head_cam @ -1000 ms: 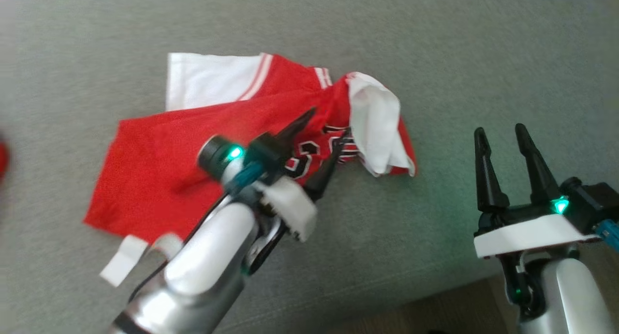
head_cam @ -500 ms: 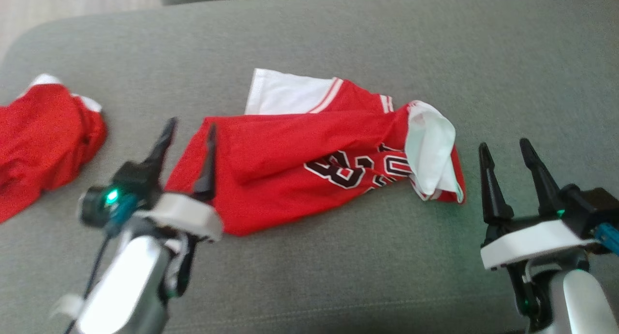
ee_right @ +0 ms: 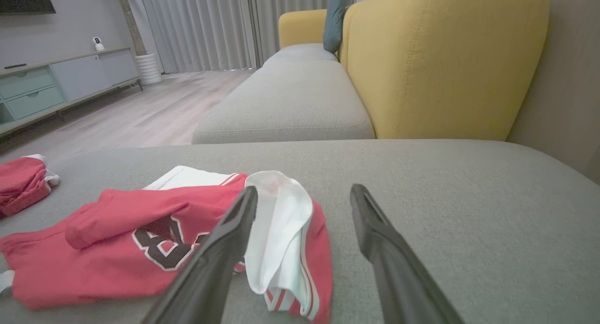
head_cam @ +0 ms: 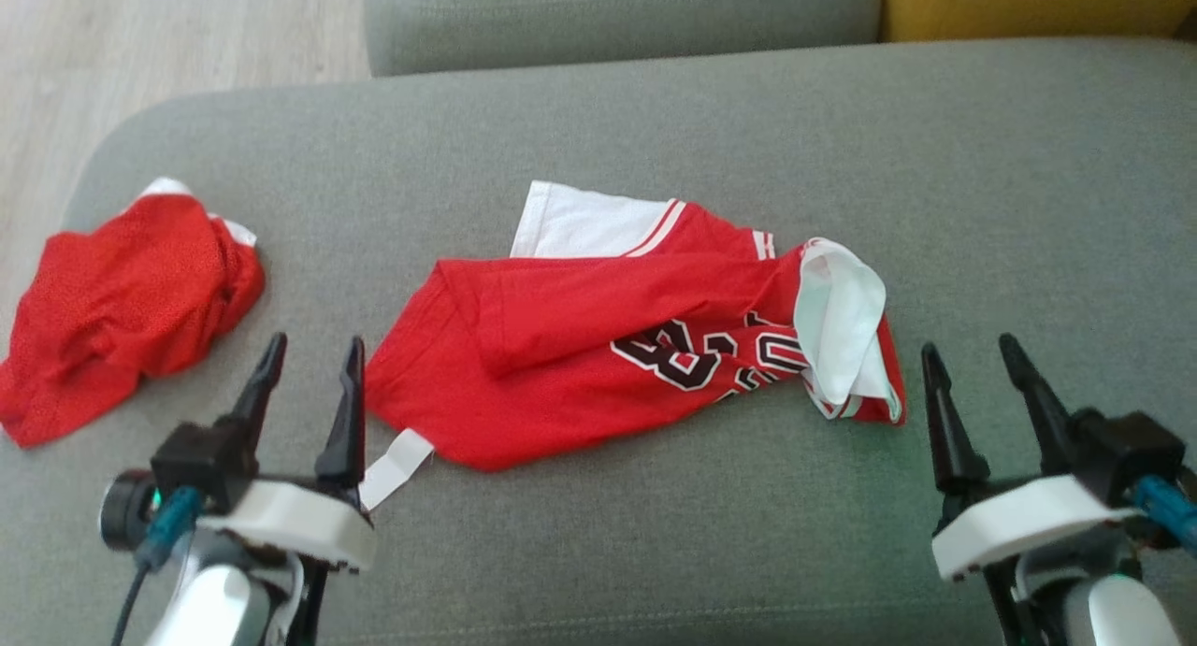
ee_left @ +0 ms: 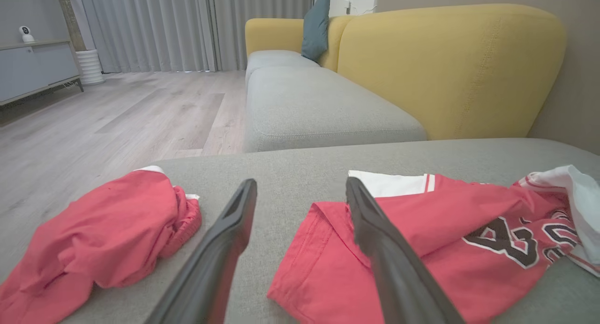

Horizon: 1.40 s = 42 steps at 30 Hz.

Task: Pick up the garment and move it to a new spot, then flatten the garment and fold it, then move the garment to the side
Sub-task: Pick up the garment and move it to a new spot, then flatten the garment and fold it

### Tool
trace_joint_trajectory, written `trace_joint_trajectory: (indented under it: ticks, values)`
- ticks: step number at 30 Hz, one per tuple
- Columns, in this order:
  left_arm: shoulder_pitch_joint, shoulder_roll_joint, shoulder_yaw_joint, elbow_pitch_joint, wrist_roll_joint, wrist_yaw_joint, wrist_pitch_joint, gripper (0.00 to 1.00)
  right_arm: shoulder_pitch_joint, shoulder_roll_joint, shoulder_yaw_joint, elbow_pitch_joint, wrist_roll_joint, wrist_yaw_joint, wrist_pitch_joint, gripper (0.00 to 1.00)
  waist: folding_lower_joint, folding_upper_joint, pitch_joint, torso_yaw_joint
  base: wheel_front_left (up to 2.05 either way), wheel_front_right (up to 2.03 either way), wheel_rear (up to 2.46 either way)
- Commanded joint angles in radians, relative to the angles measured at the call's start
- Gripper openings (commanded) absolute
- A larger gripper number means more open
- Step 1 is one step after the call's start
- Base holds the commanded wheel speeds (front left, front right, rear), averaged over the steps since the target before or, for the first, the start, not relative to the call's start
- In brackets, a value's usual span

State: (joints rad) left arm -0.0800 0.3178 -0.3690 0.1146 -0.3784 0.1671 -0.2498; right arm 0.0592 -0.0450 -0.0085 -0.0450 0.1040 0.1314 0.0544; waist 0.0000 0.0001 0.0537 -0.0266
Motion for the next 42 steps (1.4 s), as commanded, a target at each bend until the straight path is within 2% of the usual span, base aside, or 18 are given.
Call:
trace_joint_trajectory:
  ticks: [1,10,31,37,42]
  values:
    - [-0.021,0.029,0.046,-0.034,0.005,-0.002,-0.012,1.0,-0.007,-0.005,0.023,-0.043,-0.004,-0.001,0.005,1.0,0.0,-0.0001,-0.02,-0.006,0.0,0.0,0.0]
    - [0.024,0.03,0.043,-0.033,0.003,0.011,-0.012,1.0,0.027,-0.005,0.022,-0.073,0.003,-0.001,0.025,1.0,0.0,-0.0001,-0.042,-0.016,0.0,0.0,0.0]
    - [0.011,0.044,0.039,-0.044,0.004,0.03,-0.005,1.0,0.014,-0.005,0.027,-0.071,0.006,-0.001,0.02,1.0,0.0,-0.0001,-0.016,-0.014,0.0,0.0,0.0]
    - [-0.015,0.044,0.031,-0.058,0.011,0.032,-0.001,1.0,-0.019,-0.005,0.073,-0.031,-0.011,-0.001,0.058,1.0,0.0,-0.0001,0.02,-0.002,0.0,0.0,0.0]
    - [-0.062,0.039,0.02,-0.071,0.023,0.029,-0.001,1.0,-0.105,-0.007,0.125,0.045,-0.044,-0.001,0.094,1.0,0.0,-0.0001,0.075,0.02,0.0,0.0,0.0]
